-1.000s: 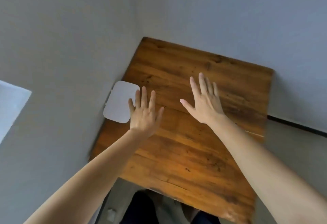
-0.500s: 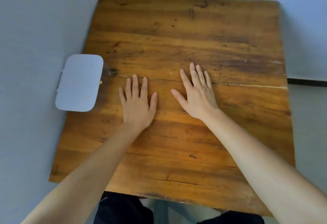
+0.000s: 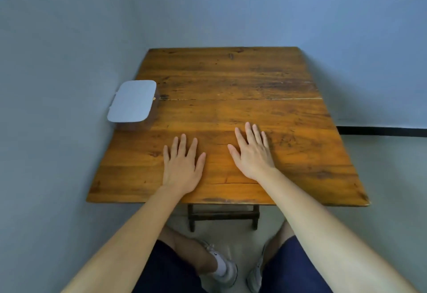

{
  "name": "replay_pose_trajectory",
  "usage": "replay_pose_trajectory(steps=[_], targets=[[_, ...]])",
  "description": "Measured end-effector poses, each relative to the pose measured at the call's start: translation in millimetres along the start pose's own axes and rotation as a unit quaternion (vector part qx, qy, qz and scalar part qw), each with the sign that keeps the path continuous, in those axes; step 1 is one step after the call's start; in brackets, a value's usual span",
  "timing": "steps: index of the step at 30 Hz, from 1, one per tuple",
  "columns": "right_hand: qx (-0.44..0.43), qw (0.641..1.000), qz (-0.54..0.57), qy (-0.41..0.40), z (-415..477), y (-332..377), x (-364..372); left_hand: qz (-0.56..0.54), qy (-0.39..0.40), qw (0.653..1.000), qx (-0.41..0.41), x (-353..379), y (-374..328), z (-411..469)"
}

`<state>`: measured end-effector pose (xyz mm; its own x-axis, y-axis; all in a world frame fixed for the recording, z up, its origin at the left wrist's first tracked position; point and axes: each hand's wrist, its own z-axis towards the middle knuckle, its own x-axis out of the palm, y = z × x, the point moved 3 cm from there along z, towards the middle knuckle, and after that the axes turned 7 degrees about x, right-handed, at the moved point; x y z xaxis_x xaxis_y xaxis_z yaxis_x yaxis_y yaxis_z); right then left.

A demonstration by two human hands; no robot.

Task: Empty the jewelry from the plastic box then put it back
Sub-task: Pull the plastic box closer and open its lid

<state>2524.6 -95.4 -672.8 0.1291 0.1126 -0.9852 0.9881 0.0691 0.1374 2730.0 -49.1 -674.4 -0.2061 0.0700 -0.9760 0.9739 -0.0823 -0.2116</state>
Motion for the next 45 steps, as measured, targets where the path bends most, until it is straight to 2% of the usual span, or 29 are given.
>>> replay_pose_trajectory(steps=[5, 8, 11, 14, 17, 20, 26, 30, 33, 38, 40, 43, 45], targets=[[0.013, 1.000, 0.001, -0.004, -17.3, 1.0, 1.0, 0.002, -0.001, 1.000, 0.014, -6.4, 16.6, -17.8], [0.006, 1.000, 0.003, -0.013, -18.6, -0.2, 2.2, 0.023, -0.059, 0.998, 0.010, -23.1, 33.1, -5.0], [0.002, 1.000, 0.003, -0.026, -17.3, -0.5, 1.6, 0.055, -0.105, 0.993, -0.030, -46.0, 54.7, 26.3], [0.002, 0.999, 0.007, -0.038, -16.4, 0.2, 1.6, 0.093, -0.089, 0.988, -0.081, -59.3, 78.5, 60.0], [0.001, 0.999, 0.019, -0.047, -15.8, 0.6, 3.5, 0.085, -0.053, 0.985, -0.143, -59.9, 97.4, 78.2], [0.004, 0.998, 0.027, -0.054, -14.8, -1.3, 4.4, 0.074, -0.037, 0.983, -0.164, -53.8, 94.3, 81.9], [0.000, 0.997, 0.036, -0.062, -15.7, -3.2, 6.9, 0.057, -0.049, 0.994, -0.075, -43.7, 62.1, 56.8], [0.010, 0.994, 0.077, -0.078, -17.8, -1.9, 2.3, 0.019, -0.082, 0.996, 0.023, -37.5, 33.5, 30.2], [0.019, 0.986, 0.125, -0.104, -25.3, 0.8, -4.0, 0.009, -0.093, 0.990, 0.109, -28.8, 11.9, 5.2], [-0.027, 0.970, 0.195, -0.141, -38.9, 6.5, -13.3, -0.048, -0.105, 0.965, 0.235, -22.1, -8.4, -27.9], [-0.055, 0.969, 0.204, -0.127, -42.9, 7.4, -13.2, -0.056, -0.128, 0.964, 0.227, -20.2, -6.6, -31.2], [-0.093, 0.972, 0.203, -0.073, -45.0, 9.2, -10.8, -0.129, -0.128, 0.976, 0.116, -19.4, 0.6, -26.6], [-0.097, 0.968, 0.219, -0.066, -45.2, 10.3, -11.3, -0.198, -0.118, 0.971, 0.064, -20.8, 2.2, -22.1]])
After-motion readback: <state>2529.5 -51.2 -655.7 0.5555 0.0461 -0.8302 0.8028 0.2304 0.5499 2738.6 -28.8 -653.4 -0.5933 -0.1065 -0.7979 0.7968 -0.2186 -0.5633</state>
